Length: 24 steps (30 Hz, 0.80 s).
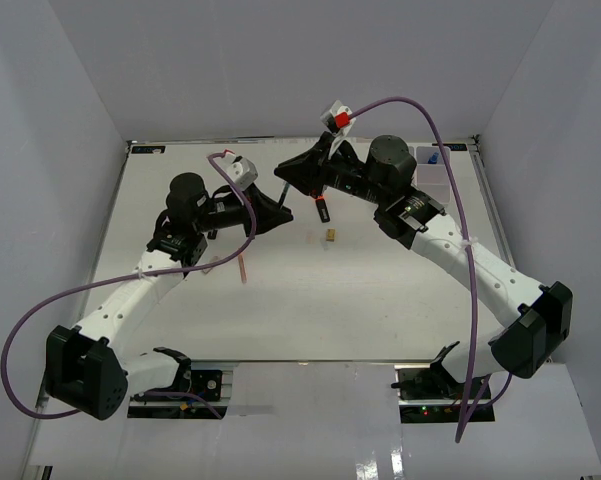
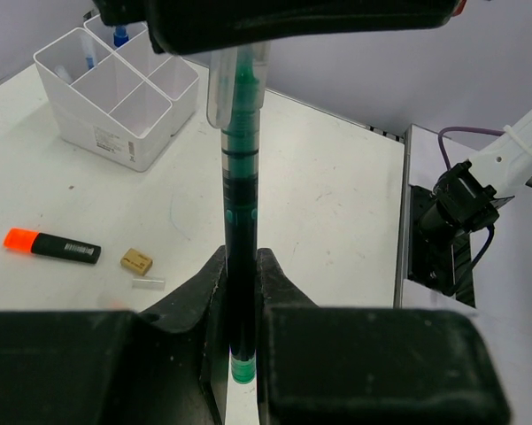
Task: Sort the stationery into containers
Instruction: Close the pen cap on the pen.
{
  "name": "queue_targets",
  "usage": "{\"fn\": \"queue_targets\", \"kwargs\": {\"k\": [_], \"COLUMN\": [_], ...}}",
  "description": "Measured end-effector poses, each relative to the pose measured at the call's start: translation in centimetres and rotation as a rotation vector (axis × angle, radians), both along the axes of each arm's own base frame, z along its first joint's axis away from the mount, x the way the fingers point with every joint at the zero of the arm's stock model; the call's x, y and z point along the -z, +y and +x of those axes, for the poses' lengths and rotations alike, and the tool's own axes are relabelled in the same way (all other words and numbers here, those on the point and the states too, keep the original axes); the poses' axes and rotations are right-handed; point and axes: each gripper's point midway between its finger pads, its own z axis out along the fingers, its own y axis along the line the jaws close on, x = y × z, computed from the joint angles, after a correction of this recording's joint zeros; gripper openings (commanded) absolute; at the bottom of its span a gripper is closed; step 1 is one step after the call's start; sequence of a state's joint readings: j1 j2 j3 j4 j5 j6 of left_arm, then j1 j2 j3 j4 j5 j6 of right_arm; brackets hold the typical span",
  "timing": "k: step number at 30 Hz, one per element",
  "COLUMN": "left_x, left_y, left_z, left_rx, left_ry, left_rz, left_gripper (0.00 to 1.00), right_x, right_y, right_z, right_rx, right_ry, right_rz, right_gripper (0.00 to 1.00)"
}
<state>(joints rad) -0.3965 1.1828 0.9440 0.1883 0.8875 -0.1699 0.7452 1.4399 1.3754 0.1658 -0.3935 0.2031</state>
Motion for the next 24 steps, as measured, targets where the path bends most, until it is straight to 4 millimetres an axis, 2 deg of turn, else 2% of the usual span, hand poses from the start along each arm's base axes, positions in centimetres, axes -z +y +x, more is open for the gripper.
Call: {"fn": "queue_targets", "kwargs": {"k": [13,21,24], "left_x": [0.7,0.9,1.6], "left_y": [0.0,-0.2,-0.2], "left_z": [1.0,0.8,0.2], "left_rx": [-0.026,-0.008,0.013], "left_ry": [-0.013,0.004,0.015], "left_rz": [0.017,0.010,0.012], "left_gripper": [0.00,0.00,0.00], "right_x": [1.0,1.0,1.5], "right_y": [-0.1,-0.1,0.0], "right_z": [0.9,1.0,0.6], "right_rx": [0.015,0.008,-0.013], "right_ry": [-0.015,-0.026,-0.016], "right_rz": [0.003,0.002,-0.020], "right_gripper": [0.08,0.08,0.08]}}
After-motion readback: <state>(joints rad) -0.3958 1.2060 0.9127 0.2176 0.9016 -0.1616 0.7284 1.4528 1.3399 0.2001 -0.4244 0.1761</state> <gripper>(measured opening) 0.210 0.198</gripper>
